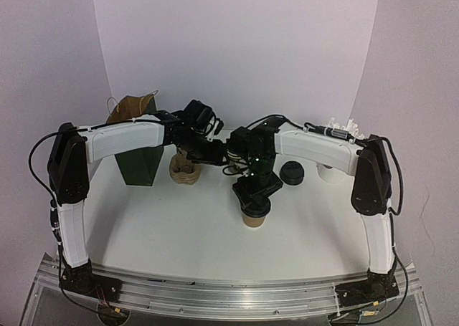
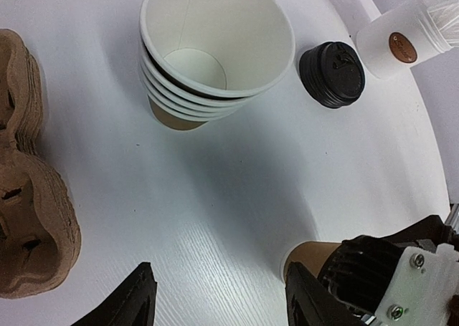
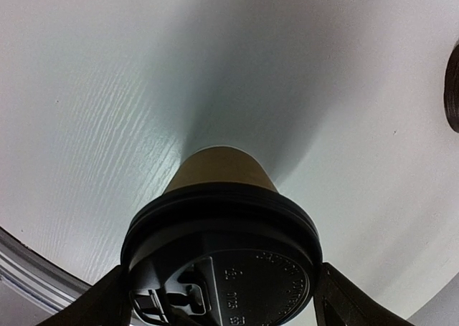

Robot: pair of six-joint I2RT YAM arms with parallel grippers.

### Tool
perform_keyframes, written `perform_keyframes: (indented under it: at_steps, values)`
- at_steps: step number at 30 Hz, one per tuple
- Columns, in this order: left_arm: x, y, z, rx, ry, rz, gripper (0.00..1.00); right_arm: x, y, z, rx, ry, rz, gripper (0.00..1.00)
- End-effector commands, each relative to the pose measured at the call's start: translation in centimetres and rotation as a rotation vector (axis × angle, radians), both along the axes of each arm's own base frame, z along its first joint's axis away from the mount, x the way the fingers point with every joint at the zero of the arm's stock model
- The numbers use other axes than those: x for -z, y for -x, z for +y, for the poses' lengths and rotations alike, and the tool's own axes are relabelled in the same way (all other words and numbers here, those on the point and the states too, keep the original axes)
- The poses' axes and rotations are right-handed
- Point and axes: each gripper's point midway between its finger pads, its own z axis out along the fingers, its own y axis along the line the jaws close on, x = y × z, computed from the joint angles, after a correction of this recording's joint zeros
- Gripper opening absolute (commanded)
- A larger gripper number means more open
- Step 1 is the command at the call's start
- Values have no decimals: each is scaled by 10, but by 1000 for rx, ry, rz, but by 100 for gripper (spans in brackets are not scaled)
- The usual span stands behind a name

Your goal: Pack the takeout coffee

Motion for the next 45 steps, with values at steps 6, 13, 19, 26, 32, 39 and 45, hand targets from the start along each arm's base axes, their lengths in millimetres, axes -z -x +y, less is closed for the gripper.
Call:
perform_keyframes:
  at_steps: [6, 13, 19, 26, 32, 39, 45]
  values:
    - [-19, -2, -4, 17, 23, -45, 61, -5, -7, -51, 116, 82, -28, 84]
    - [-20, -1, -5, 22, 26, -43, 61, -8, -10, -78, 200, 72, -35, 84]
    - [-21, -3, -8, 31, 30, -45, 61, -10, -12, -100, 264, 78, -42, 84]
    - [-21, -4, -10, 41, 29, -47, 61, -10, -14, -126, 341, 84, -49, 84]
    - [-21, -4, -12, 51, 28, -48, 61, -7, -13, -150, 397, 105, -50, 84]
    - [-22, -5, -14, 59, 31, -48, 61, -4, -12, -176, 471, 122, -44, 84]
    - [-22, -6, -15, 62, 31, -48, 61, -1, -9, -199, 533, 119, -33, 84]
